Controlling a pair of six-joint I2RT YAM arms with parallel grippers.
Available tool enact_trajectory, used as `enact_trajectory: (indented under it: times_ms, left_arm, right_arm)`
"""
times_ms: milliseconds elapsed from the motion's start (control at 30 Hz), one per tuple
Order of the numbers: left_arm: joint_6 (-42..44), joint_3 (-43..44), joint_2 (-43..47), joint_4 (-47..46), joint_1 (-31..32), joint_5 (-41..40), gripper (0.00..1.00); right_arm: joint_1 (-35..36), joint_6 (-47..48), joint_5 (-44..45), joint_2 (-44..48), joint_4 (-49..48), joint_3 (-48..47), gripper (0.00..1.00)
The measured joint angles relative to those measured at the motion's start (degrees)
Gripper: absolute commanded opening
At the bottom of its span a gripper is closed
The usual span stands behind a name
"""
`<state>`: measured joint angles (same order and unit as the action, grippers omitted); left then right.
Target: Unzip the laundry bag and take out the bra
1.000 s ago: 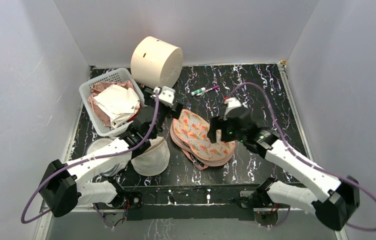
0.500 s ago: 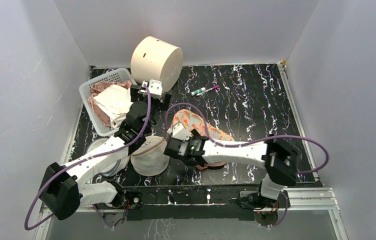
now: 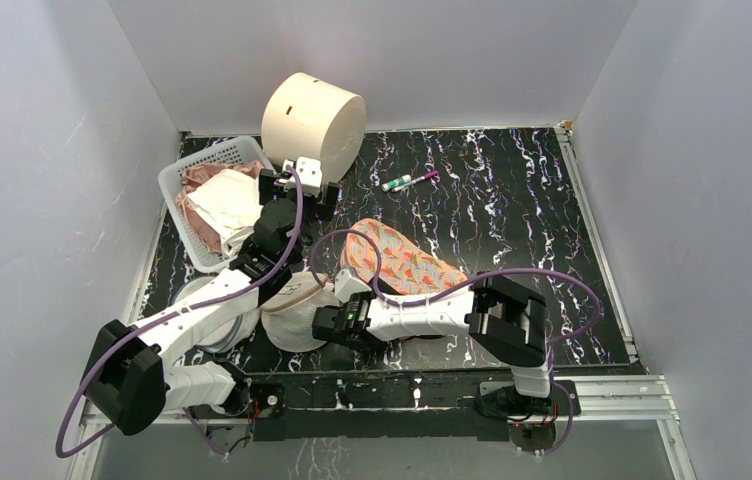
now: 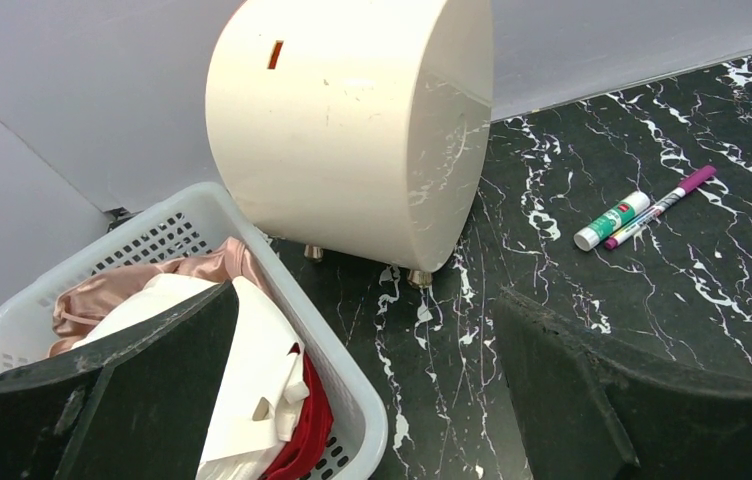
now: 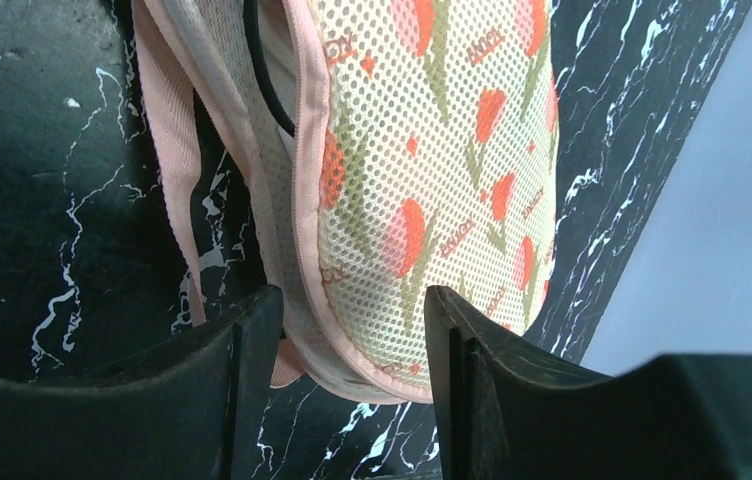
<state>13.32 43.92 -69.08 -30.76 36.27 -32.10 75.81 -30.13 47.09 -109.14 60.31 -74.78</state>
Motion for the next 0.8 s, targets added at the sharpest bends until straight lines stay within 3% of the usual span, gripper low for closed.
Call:
enact_trajectory:
  times_ms: [300,800]
  left_arm:
    - [-0.74,0.00,0.00,0.42,-0.55,0.00,0.98]
    - [-1.01,0.00,0.00,0.83,-0.55,-0.02,0.98]
  right_arm:
    - [0.22,-0.09,2.56,-1.97,0.15,-0.76,0.41]
    - [0.22,-1.09,4.02,-2.03,0.26,-0.83,0.03]
